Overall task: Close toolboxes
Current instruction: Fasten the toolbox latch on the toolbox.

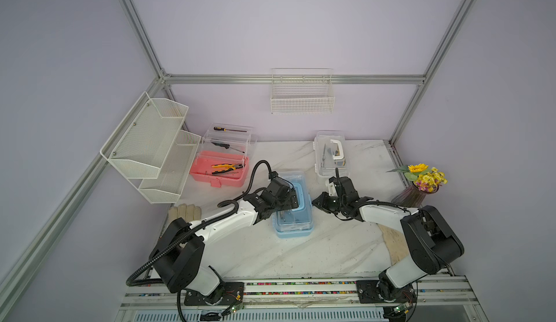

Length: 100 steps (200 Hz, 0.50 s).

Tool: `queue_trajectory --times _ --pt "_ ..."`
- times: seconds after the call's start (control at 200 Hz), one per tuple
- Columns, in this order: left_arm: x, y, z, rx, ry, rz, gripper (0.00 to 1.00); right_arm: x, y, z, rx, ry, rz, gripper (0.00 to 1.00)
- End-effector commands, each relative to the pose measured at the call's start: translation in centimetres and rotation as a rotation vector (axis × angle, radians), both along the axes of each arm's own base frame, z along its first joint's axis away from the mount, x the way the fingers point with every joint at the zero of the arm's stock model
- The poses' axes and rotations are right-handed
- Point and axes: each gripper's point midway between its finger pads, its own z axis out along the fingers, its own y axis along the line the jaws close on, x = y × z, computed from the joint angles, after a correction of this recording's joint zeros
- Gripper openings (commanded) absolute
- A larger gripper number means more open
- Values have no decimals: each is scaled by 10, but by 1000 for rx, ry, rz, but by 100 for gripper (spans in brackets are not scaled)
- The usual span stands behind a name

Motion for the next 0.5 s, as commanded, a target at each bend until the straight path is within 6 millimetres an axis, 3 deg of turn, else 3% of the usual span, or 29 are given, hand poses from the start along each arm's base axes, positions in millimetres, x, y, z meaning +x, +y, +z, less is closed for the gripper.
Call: queue_trajectory --times 0.0,0.255,0.41,0.495 --pt "1 -26 2 -85 28 -57 98 -10 38 25 140 -41 121 19" --pt "4 -42 0 -128 38 -82 97 -19 59 33 188 -33 172 19" --pt "6 -48 -6 -146 51 -87 97 -27 76 29 214 -11 213 19" --pt "6 -46 -9 -142 54 -81 97 -27 75 27 199 -11 211 19"
